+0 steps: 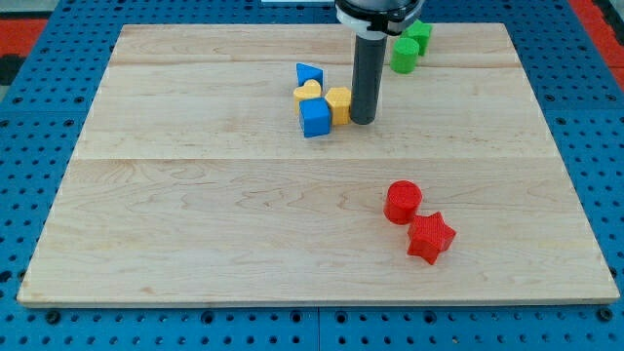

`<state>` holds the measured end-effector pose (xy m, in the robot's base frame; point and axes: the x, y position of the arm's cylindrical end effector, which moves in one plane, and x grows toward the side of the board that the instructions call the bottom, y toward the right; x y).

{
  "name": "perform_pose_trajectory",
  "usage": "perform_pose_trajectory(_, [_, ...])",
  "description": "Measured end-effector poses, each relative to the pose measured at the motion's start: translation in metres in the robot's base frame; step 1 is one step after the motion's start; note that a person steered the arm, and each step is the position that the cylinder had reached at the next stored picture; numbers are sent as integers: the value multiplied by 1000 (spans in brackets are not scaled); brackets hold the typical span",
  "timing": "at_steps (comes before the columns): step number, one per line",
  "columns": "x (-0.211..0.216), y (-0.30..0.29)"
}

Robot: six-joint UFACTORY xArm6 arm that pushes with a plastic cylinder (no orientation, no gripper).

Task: Slide the green circle into the top right side of the red circle

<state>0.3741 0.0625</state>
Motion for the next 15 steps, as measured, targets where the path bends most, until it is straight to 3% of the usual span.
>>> perform_pose_trajectory(1, [-8, 32])
perform_pose_trajectory(2, [-11, -71])
perform_pose_trajectory(3, [-39, -8])
perform_pose_trajectory(4, [-76, 110])
perform_pose_trajectory(5, [-135, 172])
perform_pose_trajectory(6, [-178, 123])
perform_pose_trajectory(7, [-180, 63])
perform_pose_trajectory(12, [39, 57])
perform_pose_trajectory(14, [12, 85])
perform_pose_trajectory(15, [60, 118])
